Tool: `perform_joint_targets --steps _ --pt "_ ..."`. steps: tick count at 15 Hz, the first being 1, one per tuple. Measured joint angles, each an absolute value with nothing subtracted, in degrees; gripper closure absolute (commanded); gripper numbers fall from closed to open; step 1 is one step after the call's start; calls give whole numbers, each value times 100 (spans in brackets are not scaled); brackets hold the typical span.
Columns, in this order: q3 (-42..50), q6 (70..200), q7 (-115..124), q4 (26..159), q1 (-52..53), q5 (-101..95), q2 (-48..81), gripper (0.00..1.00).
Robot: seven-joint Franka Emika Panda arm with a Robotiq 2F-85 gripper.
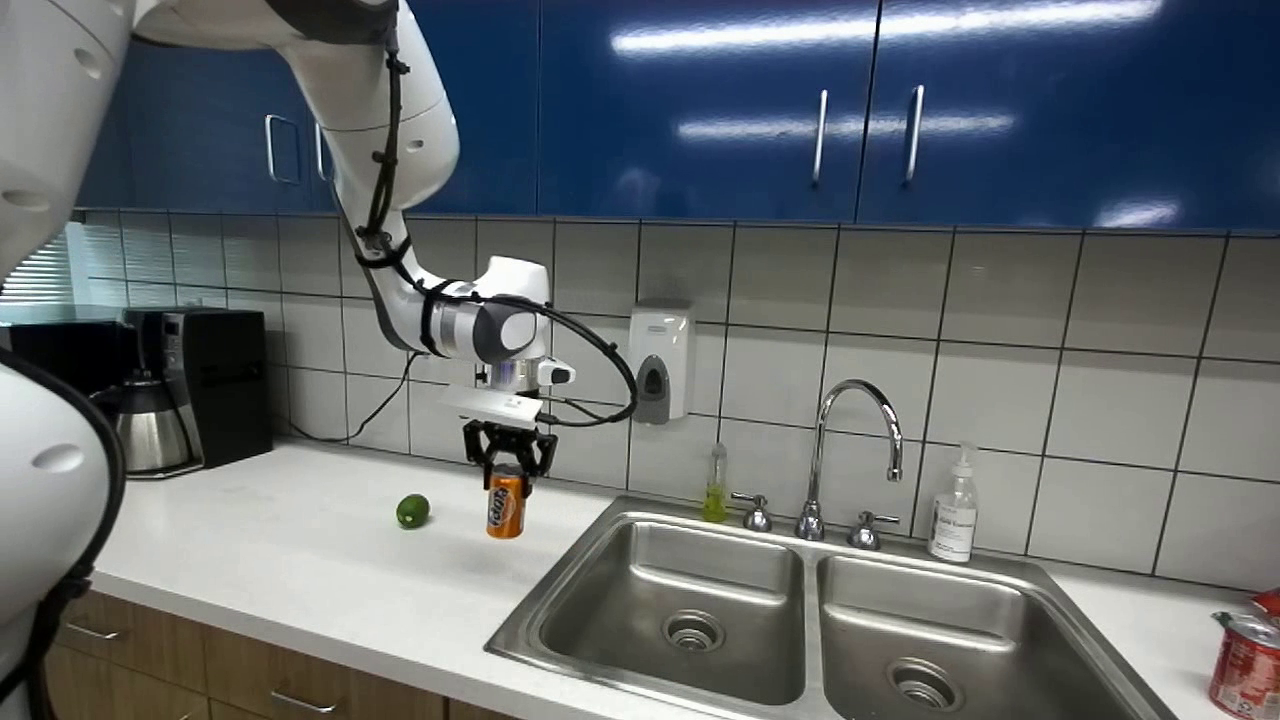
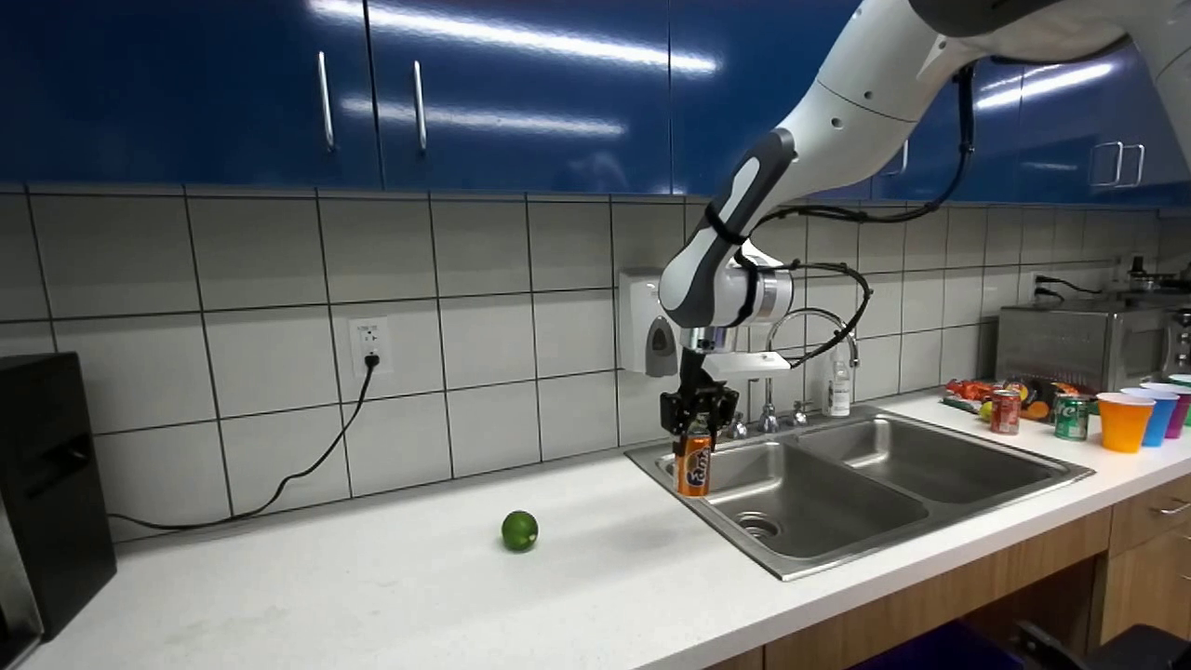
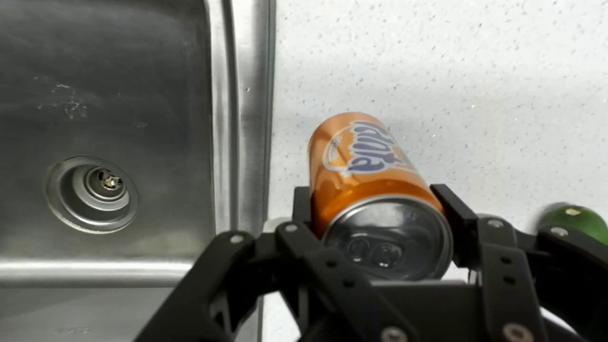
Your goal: Remove the orange can from the sink.
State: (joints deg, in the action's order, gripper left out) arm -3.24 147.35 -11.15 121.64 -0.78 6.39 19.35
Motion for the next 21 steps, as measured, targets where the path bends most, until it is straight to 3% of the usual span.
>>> perform_joint_targets --steps 21 --pt "-634 15640 -1121 13002 248 494 2342 62"
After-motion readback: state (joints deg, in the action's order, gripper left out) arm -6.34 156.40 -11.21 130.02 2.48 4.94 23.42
